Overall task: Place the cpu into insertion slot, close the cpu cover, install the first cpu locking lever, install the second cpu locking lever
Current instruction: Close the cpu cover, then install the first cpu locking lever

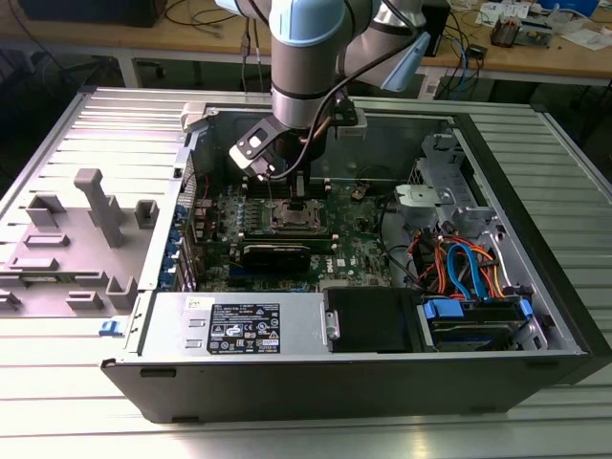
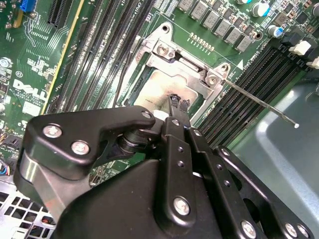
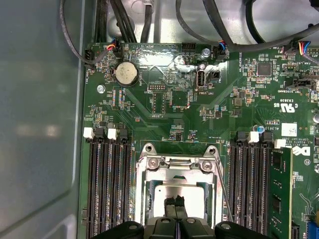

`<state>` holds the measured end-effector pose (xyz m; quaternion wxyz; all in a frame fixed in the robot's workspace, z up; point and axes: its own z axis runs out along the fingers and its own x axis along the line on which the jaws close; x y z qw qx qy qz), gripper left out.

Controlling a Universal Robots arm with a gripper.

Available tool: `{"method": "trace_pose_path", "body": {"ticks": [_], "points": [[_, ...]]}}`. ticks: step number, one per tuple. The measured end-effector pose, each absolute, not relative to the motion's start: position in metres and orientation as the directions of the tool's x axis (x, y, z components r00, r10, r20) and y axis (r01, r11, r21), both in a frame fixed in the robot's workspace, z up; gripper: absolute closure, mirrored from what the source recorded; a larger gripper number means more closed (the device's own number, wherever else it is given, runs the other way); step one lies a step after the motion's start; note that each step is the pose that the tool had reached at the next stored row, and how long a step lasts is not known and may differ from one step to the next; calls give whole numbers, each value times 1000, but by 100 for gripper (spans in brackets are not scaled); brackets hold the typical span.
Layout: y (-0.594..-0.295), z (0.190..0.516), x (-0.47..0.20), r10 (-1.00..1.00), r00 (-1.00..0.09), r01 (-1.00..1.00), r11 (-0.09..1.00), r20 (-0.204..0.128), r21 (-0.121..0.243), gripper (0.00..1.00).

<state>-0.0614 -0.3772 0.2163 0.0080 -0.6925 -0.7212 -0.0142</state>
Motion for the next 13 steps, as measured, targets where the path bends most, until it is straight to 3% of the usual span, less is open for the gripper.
{"method": "trace_pose_path", "body": {"ticks": [13], "points": [[-377, 227, -61, 999, -41, 999, 40, 31, 9, 89]]}}
